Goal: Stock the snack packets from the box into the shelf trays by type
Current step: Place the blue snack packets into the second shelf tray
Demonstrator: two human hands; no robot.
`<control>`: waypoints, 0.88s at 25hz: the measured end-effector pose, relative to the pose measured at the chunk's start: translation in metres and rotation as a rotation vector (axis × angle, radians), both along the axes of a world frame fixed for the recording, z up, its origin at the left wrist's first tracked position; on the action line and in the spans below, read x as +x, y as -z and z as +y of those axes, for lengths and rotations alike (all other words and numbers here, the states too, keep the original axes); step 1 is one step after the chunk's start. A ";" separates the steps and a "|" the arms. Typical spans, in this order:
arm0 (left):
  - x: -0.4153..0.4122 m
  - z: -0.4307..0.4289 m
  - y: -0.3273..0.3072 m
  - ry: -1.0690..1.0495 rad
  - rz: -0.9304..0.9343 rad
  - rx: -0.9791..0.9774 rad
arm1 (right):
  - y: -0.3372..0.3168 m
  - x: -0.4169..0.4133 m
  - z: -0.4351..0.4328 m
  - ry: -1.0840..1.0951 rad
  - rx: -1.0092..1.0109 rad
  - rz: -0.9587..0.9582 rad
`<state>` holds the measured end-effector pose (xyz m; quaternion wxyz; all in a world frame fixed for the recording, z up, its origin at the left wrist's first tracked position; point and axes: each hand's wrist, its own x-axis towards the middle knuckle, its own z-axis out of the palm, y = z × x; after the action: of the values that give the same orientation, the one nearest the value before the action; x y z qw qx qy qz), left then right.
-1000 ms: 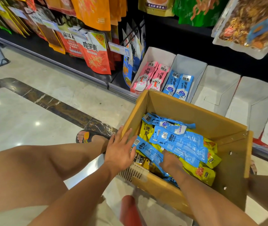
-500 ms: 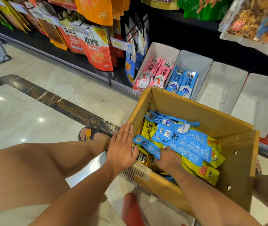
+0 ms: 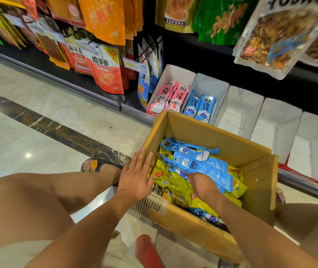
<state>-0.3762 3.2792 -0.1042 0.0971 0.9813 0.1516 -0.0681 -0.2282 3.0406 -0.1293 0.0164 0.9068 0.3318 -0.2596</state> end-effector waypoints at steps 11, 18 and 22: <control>0.047 -0.031 -0.046 -0.184 -0.074 -0.634 | -0.055 -0.002 -0.015 1.011 0.807 0.670; 0.058 -0.050 -0.068 -0.487 0.006 -1.433 | -0.043 -0.012 -0.009 0.768 0.862 0.721; 0.059 -0.051 -0.063 -0.515 -0.048 -1.408 | -0.041 -0.012 -0.012 0.774 0.862 0.725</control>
<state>-0.3176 3.2278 -0.0414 0.7183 0.6217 0.2949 -0.1029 -0.2398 3.0283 -0.0887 -0.5526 0.7413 0.0418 -0.3787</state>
